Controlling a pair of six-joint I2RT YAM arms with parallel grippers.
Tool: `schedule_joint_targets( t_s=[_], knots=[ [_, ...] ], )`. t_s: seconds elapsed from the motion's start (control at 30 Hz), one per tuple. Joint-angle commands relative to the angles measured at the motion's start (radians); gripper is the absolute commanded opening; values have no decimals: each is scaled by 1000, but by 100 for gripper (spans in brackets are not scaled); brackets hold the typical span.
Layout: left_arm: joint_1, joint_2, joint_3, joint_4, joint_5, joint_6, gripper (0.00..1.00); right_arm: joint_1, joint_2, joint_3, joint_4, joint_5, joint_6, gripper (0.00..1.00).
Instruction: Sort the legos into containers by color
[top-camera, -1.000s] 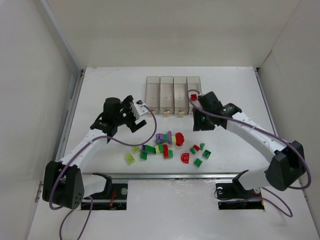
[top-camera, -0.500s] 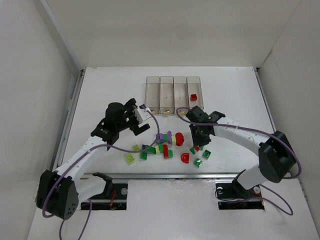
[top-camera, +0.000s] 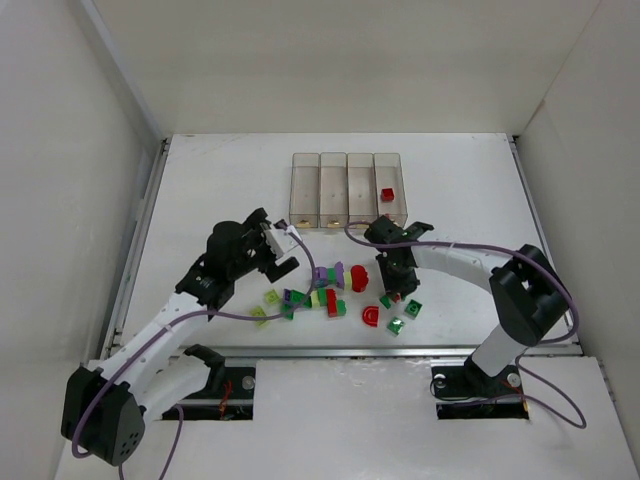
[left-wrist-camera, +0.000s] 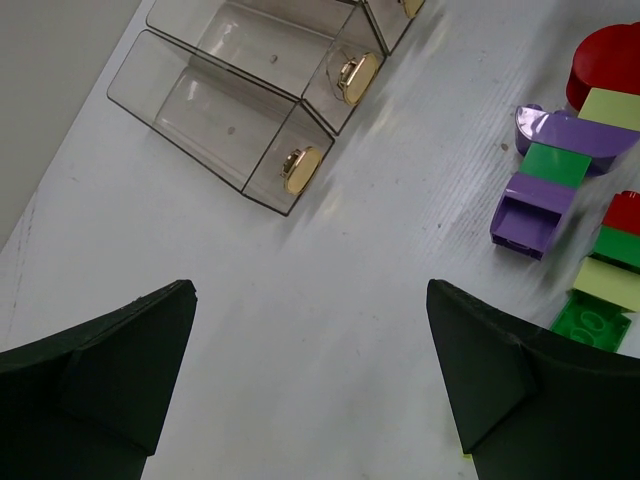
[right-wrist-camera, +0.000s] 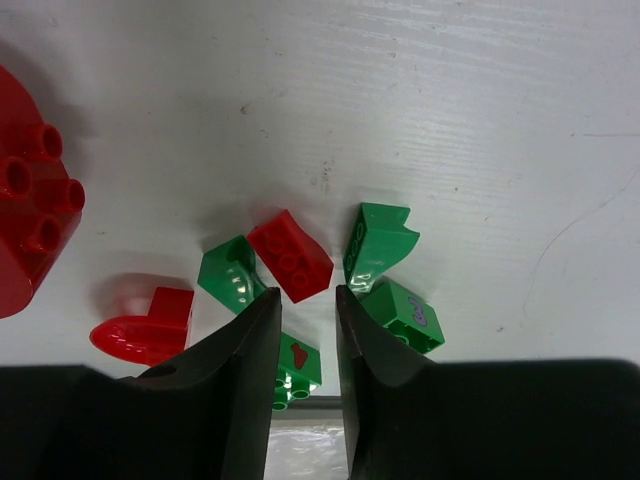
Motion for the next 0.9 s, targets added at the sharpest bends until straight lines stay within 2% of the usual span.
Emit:
schedule_joint_targets(
  t_s=[0.0,0.37,0.5,0.53,0.63,0.87],
  knots=[
    [-3,-31,8,30,-2,-20,99,6,-6,36,24,-2,-27,34],
    [27,-31,17,32,7,-20,99,26,77,50,77,-46,-76,37],
    [37,-31,17,32,7,-32,99,26,77,68,77,-46,-85,30],
    [37,-31,17,32,7,-32,99,26,77,69,77,-46,-85,20],
    [47,-22,17,22,7,-42,99,26,77,110,46,-5,-85,0],
    [56,-3,46,-7,47,-42,99,-1,16,360,-29,151,-56,0]
  ],
)
